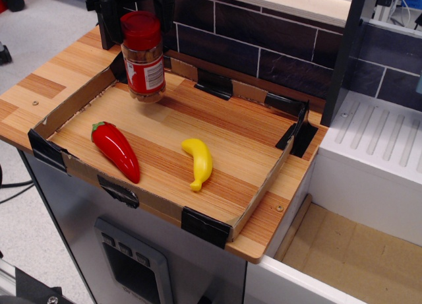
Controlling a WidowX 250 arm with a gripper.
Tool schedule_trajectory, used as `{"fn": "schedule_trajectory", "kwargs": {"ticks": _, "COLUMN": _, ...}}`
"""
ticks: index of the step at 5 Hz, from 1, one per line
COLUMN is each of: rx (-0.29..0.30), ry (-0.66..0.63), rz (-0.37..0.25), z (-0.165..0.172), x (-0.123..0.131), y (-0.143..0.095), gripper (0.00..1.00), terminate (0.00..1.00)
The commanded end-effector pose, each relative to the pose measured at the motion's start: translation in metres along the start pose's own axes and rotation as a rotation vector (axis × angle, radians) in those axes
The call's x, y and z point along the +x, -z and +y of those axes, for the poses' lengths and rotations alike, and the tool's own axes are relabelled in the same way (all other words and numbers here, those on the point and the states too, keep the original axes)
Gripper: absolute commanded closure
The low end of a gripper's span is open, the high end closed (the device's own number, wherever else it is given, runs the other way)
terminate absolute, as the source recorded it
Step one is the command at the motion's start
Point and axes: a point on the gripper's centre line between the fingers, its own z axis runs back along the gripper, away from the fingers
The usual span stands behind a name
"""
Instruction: Upright basil bottle
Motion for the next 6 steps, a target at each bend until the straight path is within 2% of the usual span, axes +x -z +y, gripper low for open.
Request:
{"fn": "schedule_trajectory", "kwargs": {"ticks": 1, "rx": 0.014, "ry": 0.021, "rz": -0.056, "z": -0.003, "x": 0.014, "y": -0.008, "gripper": 0.00, "terminate": 0.00}}
{"fn": "schedule_trajectory", "kwargs": {"ticks": 2, "rx": -0.009, "ry": 0.050, "rz": -0.162, "z": -0.003, "x": 0.016, "y": -0.034, "gripper": 0.00, "terminate": 0.00}}
{"fn": "schedule_trajectory", "kwargs": {"ticks": 3, "rx": -0.032, "ry": 0.031, "rz": -0.239, "z": 0.001, "x": 0.023, "y": -0.058, "gripper": 0.00, "terminate": 0.00}}
{"fn": "schedule_trajectory", "kwargs": {"ticks": 4, "rx": -0.064, "ry": 0.063, "rz": -0.273, "z": 0.002, "x": 0.023, "y": -0.092, "gripper": 0.00, "terminate": 0.00}}
{"fn": "schedule_trajectory", "kwargs": {"ticks": 5, "rx": -0.064, "ry": 0.063, "rz": -0.273, "z": 0.002, "x": 0.023, "y": -0.092, "gripper": 0.00, "terminate": 0.00}}
{"fn": "schedule_trajectory", "kwargs": {"ticks": 6, "rx": -0.064, "ry": 0.063, "rz": -0.273, "z": 0.002, "x": 0.023, "y": -0.092, "gripper": 0.00, "terminate": 1.00}}
